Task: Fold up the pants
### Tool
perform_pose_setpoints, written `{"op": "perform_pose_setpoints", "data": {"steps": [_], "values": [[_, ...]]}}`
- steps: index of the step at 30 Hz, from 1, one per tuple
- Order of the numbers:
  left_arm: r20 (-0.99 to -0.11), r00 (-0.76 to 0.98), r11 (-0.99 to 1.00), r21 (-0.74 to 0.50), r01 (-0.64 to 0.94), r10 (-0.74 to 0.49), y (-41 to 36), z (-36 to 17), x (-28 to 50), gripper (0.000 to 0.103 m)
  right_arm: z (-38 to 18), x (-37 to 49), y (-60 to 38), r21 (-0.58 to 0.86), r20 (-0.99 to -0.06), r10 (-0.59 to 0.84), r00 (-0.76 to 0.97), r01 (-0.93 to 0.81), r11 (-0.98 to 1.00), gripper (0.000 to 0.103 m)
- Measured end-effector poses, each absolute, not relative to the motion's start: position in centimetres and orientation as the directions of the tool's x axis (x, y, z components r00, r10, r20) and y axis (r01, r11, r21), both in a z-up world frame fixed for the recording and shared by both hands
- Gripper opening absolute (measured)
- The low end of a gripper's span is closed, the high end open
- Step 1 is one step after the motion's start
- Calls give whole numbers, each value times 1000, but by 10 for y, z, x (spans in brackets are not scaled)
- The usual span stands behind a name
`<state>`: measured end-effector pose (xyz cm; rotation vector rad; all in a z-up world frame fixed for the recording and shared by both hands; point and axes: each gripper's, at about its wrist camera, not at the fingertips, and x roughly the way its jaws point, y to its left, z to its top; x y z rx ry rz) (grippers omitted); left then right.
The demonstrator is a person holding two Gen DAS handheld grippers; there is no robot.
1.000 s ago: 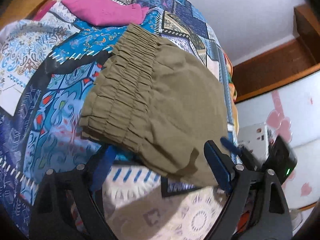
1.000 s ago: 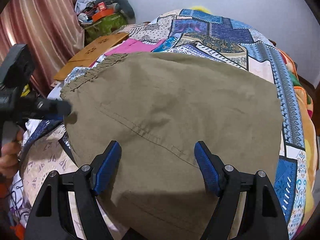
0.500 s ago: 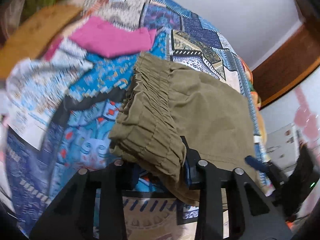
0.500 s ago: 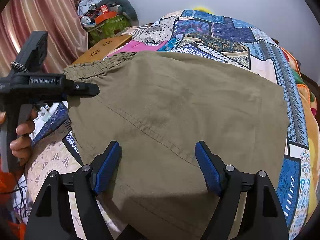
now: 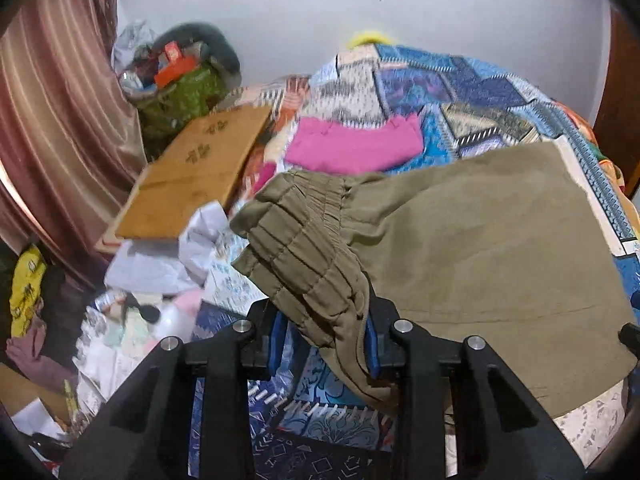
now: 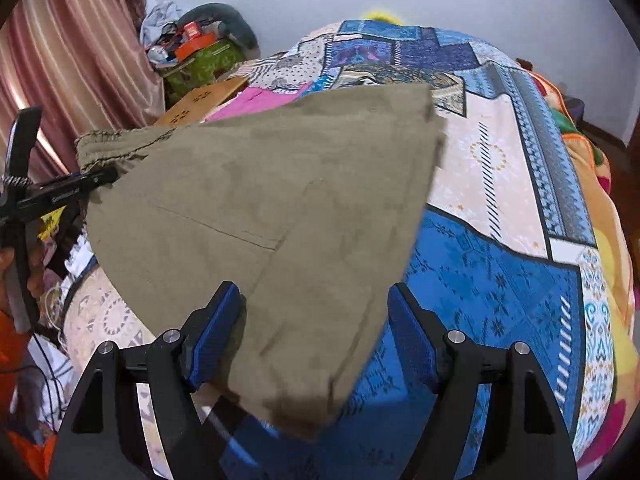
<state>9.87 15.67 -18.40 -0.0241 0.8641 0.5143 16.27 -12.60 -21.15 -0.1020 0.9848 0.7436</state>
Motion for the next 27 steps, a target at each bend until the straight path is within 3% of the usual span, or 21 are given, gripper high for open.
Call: {"op": "perform_pose_setpoints", "data": {"steps": [6, 11, 18, 27], "values": [[-636, 669, 915, 170, -365, 385, 118, -132, 106, 30, -218, 162, -134, 272, -780, 529, 334, -580, 768, 73], [-602, 759, 968, 124, -216, 247, 74, -101, 120, 28, -222, 162, -139, 307, -771, 543, 331, -554, 774, 73], [-673, 740, 1000, 13, -1, 10, 24, -107, 148, 27, -220, 162, -143, 312, -768, 544, 338, -544, 779, 73], [-784, 610, 989, -39, 141, -118, -28, -159, 169, 27, -197, 161, -184, 297, -737, 530, 420, -502, 812, 73]]}}
